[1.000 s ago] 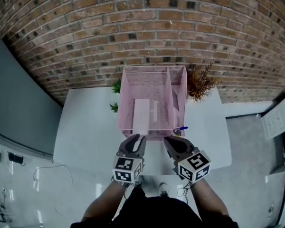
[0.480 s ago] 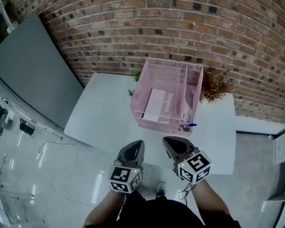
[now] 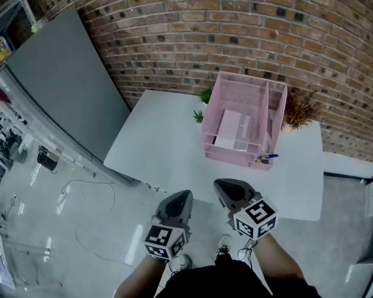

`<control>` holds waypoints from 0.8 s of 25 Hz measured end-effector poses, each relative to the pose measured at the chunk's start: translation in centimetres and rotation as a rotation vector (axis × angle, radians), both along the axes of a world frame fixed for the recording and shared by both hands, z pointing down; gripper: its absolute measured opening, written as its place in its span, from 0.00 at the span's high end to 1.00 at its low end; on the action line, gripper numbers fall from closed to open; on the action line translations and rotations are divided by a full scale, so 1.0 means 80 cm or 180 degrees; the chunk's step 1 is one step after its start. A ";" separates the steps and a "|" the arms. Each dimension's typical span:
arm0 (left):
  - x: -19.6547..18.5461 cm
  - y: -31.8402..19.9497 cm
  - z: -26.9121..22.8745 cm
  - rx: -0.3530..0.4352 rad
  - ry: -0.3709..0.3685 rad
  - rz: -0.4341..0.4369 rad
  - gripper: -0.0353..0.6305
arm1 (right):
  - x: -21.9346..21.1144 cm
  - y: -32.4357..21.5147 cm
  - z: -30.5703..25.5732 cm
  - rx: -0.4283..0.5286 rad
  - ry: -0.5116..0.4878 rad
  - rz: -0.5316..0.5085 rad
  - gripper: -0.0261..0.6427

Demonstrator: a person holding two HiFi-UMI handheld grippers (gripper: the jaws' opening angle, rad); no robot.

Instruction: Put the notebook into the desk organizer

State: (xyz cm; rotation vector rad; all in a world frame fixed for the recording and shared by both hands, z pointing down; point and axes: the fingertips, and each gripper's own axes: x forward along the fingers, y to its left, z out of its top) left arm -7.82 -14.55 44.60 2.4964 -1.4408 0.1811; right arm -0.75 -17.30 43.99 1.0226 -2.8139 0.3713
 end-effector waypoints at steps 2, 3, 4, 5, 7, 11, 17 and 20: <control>-0.017 0.014 -0.002 0.0028 0.0008 0.0060 0.94 | -0.018 0.016 -0.001 0.0005 0.0017 0.0057 0.96; -0.025 0.021 -0.004 0.0047 0.0007 0.0095 0.94 | -0.026 0.025 -0.002 0.0011 0.0029 0.0092 0.96; -0.033 0.028 -0.006 0.0066 0.0009 0.0132 0.94 | -0.034 0.034 -0.004 0.0019 0.0043 0.0131 0.96; -0.040 0.034 -0.008 0.0086 0.0017 0.0175 0.94 | -0.041 0.044 -0.005 0.0027 0.0058 0.0178 0.96; -0.050 0.049 -0.011 0.0126 0.0038 0.0287 0.94 | -0.051 0.064 -0.007 0.0037 0.0087 0.0298 0.96; -0.055 0.081 -0.014 0.0189 0.0072 0.0593 0.94 | -0.054 0.108 -0.008 0.0065 0.0132 0.0622 0.96; -0.040 0.130 -0.006 0.0213 0.0146 0.1034 0.94 | -0.036 0.173 -0.006 0.0083 0.0184 0.1128 0.96; -0.032 0.151 -0.007 0.0186 0.0176 0.1228 0.94 | -0.026 0.199 -0.006 0.0049 0.0197 0.1342 0.96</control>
